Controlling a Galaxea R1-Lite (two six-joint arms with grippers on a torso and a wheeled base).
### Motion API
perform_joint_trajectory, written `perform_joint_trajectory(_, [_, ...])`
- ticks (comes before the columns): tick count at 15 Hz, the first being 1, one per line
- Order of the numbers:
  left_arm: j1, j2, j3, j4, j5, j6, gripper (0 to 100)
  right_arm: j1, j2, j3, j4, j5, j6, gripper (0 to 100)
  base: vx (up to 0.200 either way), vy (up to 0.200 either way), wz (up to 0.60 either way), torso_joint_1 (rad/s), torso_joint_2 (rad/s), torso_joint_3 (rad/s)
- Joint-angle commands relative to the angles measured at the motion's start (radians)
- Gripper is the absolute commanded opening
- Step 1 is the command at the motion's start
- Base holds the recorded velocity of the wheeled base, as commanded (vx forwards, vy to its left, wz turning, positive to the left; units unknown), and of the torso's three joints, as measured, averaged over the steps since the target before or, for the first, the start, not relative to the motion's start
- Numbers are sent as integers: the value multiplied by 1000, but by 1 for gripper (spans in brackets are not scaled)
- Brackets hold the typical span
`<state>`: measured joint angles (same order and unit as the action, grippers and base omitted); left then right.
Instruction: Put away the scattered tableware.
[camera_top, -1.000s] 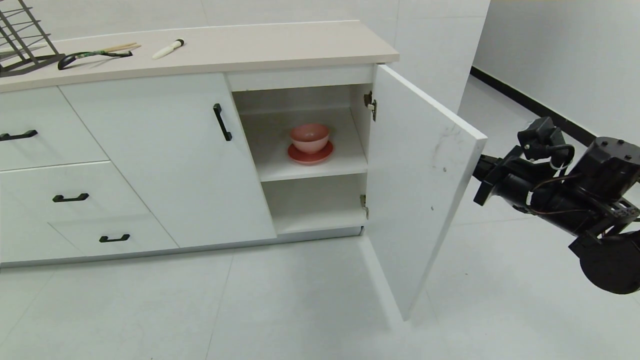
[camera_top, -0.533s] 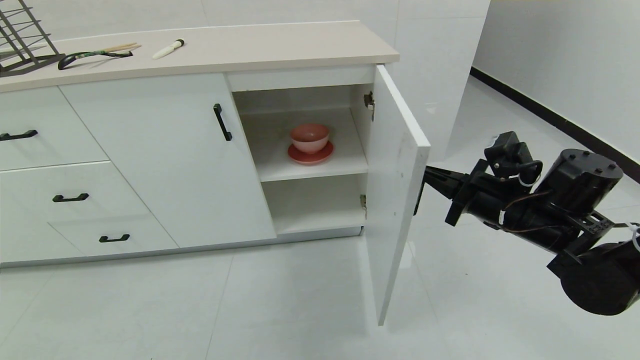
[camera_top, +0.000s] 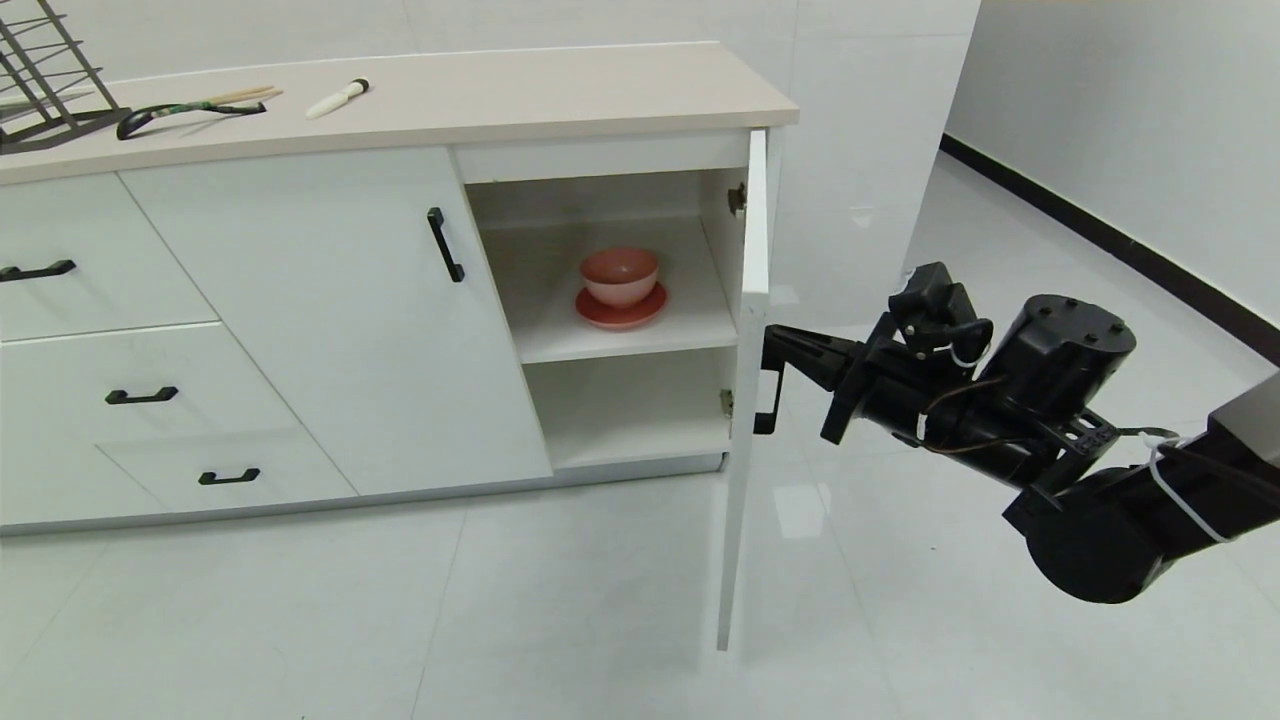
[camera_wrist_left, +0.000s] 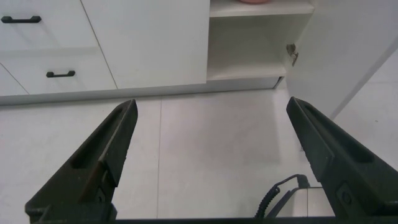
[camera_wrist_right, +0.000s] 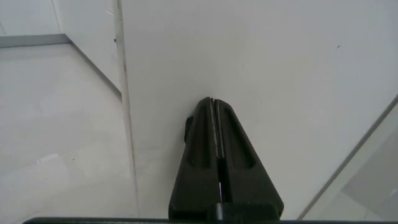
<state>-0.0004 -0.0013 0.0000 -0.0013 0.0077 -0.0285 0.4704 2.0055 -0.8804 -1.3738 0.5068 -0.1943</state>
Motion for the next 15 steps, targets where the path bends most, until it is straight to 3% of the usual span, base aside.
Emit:
perform_joint_trajectory(1, [0,1,0,0,0,-1,100,14,18,-22,4,-1,-1,0,0,0,0,0,0,0])
perform_joint_trajectory(7, [-1,1,0,0,0,1,100,91,62,-132,1,-2,33,0,0,0,0,0,0,0])
perform_joint_trajectory(12, [0,1,0,0,0,1,100,93,110,-203,1,-2,42,0,0,0,0,0,0,0])
perform_joint_trajectory(15, [0,1,0,0,0,1,100,100,180,-331,1,-2,45,0,0,0,0,0,0,0])
